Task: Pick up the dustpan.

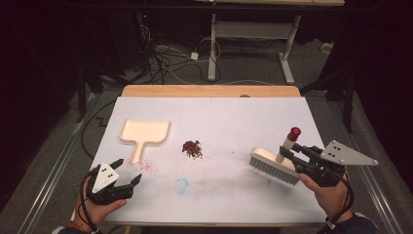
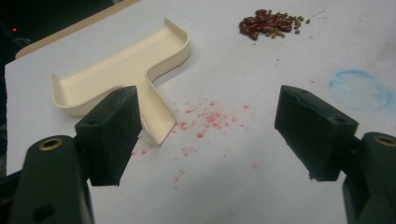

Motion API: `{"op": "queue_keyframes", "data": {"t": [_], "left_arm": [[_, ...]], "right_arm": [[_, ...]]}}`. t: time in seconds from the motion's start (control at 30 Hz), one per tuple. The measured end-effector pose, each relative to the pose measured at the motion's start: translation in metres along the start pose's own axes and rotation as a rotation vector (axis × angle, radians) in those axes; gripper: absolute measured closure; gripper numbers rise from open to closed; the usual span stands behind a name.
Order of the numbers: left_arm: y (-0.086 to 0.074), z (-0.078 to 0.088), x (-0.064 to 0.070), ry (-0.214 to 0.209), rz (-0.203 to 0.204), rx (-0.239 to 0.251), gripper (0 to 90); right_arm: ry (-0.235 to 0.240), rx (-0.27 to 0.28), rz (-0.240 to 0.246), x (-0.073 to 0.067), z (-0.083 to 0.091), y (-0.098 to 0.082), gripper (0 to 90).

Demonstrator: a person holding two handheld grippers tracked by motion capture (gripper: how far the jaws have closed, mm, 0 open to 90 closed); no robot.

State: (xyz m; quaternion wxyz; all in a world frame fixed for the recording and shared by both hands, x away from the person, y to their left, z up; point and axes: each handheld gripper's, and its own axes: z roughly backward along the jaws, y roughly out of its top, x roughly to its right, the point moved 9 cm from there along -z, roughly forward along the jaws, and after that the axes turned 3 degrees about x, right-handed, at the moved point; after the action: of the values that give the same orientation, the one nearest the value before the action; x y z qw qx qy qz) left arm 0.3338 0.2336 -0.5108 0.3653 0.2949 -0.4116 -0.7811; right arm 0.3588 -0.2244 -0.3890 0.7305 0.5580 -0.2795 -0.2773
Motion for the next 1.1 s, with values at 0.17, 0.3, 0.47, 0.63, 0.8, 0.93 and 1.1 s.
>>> {"op": "queue_keyframes", "data": {"t": [0.17,0.3,0.47,0.63,0.8,0.93,1.1], "left_arm": [[0.0,-0.002,0.0,0.019,-0.019,-0.024,22.8],[-0.003,-0.001,-0.004,0.028,0.001,-0.046,22.8],[-0.009,0.0,-0.011,0.051,0.051,-0.105,22.8],[-0.011,-0.003,-0.013,0.041,0.09,-0.158,22.9],[-0.012,-0.024,-0.025,0.035,0.162,-0.227,23.8],[-0.009,-0.04,-0.033,0.029,0.205,-0.252,29.5],[-0.002,-0.065,-0.041,0.028,0.223,-0.315,30.9]], "right_arm": [[0.004,0.001,0.001,-0.003,0.0,0.0,70.3],[-0.002,0.0,0.0,-0.002,0.0,0.0,70.3],[-0.009,0.004,-0.007,0.0,0.001,-0.001,70.4],[-0.018,0.013,-0.004,0.002,0.002,0.0,70.4],[-0.02,0.012,-0.023,0.003,0.0,-0.001,70.3],[-0.017,0.023,-0.034,0.002,0.002,0.001,70.3],[-0.025,0.032,-0.021,0.0,0.003,0.005,70.4]]}}
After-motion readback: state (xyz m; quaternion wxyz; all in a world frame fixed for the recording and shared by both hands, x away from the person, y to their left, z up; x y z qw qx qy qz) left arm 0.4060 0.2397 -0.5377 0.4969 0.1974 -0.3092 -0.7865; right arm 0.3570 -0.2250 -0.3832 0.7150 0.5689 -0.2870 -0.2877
